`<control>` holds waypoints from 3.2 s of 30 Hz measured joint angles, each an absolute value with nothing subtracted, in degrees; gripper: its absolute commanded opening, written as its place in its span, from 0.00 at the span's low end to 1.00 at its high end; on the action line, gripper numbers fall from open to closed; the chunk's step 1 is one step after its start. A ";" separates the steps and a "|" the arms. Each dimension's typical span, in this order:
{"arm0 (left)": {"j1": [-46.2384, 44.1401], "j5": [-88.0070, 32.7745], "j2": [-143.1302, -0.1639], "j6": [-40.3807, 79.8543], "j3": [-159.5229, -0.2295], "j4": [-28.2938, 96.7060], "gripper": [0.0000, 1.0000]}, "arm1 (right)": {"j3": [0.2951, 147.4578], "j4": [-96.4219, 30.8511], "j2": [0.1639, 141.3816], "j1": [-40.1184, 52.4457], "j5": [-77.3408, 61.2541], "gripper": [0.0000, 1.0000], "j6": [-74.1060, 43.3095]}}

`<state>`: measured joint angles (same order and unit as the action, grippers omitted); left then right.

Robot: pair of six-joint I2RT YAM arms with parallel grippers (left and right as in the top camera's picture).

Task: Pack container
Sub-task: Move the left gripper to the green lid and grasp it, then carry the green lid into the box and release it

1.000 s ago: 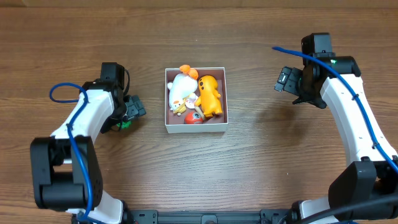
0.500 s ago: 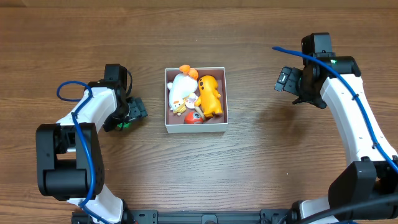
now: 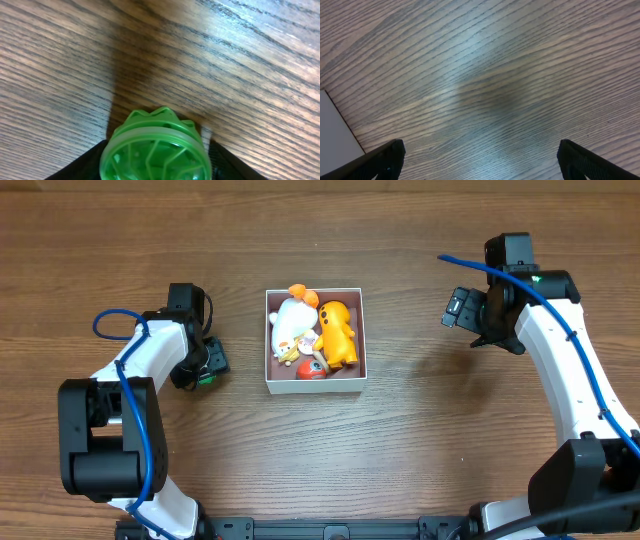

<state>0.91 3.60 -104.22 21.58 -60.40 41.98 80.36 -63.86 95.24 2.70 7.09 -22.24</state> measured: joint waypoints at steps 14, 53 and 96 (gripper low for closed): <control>0.91 3.64 -104.44 20.29 -61.87 44.71 0.41 | 80.36 -63.88 95.24 2.70 7.09 1.00 -22.26; -17.80 -6.26 -104.60 13.54 -97.78 63.29 0.37 | 80.36 -63.86 95.24 2.70 7.09 1.00 -22.26; -27.14 -6.33 -105.23 19.55 -85.56 54.00 0.59 | 80.36 -63.86 95.24 2.70 7.11 1.00 -22.24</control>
